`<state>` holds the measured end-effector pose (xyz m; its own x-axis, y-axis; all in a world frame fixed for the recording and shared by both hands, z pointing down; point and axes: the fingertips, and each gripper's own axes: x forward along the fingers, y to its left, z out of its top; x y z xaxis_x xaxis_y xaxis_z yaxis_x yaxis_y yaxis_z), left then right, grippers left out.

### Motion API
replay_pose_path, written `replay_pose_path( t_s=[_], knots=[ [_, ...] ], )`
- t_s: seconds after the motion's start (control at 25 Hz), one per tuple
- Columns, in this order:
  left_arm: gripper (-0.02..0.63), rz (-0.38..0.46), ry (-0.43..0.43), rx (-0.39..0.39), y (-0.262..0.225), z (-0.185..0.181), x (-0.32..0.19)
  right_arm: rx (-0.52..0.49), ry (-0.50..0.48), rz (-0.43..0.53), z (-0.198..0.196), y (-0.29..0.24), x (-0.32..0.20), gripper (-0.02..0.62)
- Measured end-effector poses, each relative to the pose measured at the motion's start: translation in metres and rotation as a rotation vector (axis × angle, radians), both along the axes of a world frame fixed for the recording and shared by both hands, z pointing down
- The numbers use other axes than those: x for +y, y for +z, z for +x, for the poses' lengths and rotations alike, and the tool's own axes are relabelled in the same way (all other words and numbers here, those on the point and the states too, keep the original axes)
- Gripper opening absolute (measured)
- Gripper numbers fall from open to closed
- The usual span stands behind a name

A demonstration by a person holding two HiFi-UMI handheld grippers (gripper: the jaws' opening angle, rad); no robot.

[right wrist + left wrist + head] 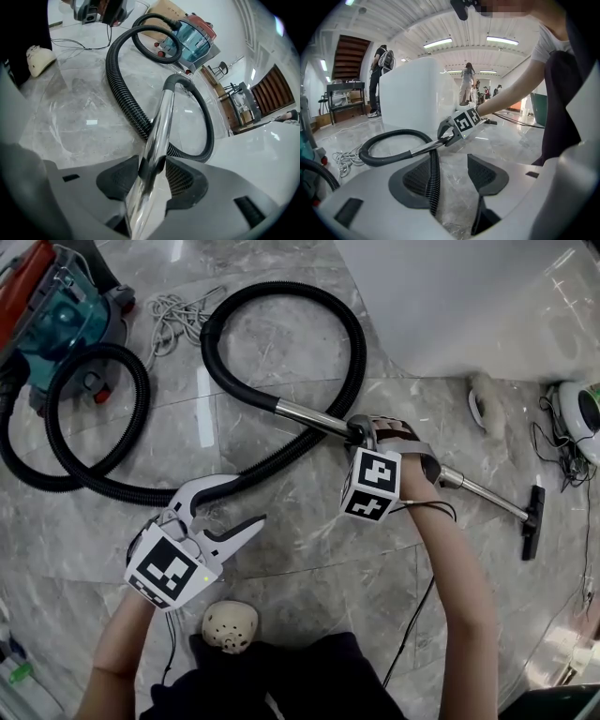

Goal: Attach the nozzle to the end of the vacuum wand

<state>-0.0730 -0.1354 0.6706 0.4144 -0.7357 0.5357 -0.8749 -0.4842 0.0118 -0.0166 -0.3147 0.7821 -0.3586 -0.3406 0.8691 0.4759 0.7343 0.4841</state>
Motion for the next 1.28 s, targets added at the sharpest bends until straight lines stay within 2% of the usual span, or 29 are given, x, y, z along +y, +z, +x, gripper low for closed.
replay_pose_path(
  t_s=[0.24,0.36,0.44,0.56,0.68,0.96,1.08,1.16,1.28],
  knots=[
    [0.238,0.005,0.0,0.007,0.0,0.005,-0.002,-0.027,-0.047,0.037,0.005,-0.006,0.004,0.173],
    [0.238,0.015,0.005,0.009,0.0,0.011,-0.008,-0.066,-0.028,0.025,0.012,-0.016,0.006,0.174],
    [0.238,0.026,0.008,0.011,-0.001,0.015,-0.014,-0.137,0.016,0.013,0.014,-0.029,0.006,0.173],
    [0.238,0.049,0.012,0.022,-0.005,0.024,-0.024,-0.338,0.124,0.013,0.015,-0.06,0.007,0.173],
    [0.238,0.075,0.015,0.042,-0.01,0.034,-0.037,-0.554,0.277,-0.019,0.024,-0.091,0.009,0.173],
    [0.238,0.155,-0.039,0.086,-0.024,0.051,-0.069,-1.057,0.65,-0.229,0.063,-0.146,0.029,0.173],
    [0.238,0.195,-0.079,0.128,-0.03,0.062,-0.08,-1.28,0.794,-0.321,0.084,-0.161,0.04,0.173],
    [0.238,0.237,-0.13,0.161,-0.036,0.072,-0.084,-1.419,0.889,-0.341,0.101,-0.165,0.051,0.173],
    [0.238,0.307,-0.213,0.209,-0.041,0.085,-0.087,-1.525,1.017,-0.367,0.117,-0.154,0.069,0.172]
  ],
)
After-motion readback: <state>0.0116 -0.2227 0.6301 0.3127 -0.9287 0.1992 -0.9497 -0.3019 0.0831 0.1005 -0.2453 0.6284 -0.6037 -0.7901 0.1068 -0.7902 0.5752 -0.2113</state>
